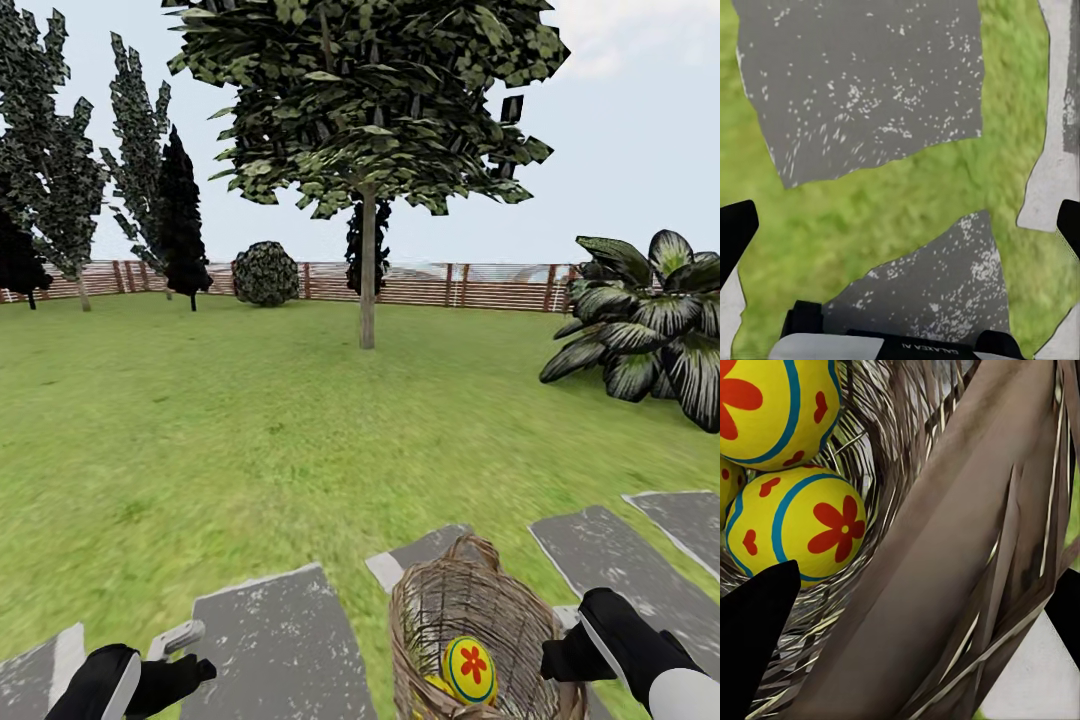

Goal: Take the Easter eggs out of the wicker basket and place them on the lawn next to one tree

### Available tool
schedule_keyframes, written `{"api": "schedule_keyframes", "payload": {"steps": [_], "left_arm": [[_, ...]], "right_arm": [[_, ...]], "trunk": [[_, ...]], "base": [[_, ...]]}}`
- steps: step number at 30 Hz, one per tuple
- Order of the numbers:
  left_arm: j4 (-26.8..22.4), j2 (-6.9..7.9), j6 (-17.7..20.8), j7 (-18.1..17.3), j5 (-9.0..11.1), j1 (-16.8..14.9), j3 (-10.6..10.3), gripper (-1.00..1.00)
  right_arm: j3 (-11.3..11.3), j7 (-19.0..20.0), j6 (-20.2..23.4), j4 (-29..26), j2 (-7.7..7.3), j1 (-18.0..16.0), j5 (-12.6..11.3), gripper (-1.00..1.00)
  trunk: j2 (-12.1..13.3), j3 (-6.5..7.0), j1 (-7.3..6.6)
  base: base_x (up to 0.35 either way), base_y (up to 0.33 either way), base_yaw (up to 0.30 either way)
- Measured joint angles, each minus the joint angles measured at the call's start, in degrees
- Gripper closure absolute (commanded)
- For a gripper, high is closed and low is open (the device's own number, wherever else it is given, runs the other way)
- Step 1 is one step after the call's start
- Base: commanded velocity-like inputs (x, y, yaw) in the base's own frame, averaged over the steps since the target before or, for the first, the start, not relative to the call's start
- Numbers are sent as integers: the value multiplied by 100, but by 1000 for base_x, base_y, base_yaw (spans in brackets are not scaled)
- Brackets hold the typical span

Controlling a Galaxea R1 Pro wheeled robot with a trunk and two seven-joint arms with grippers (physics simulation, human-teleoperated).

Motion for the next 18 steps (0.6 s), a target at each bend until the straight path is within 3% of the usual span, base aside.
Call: {"api": "schedule_keyframes", "payload": {"steps": [18], "left_arm": [[0, -6, 0, 0, -5, 0, -1, -100]], "right_arm": [[0, 0, -1, 0, 0, 0, 1, 100]], "trunk": [[0, 0, 0]], "base": [[337, 0, 0]]}}
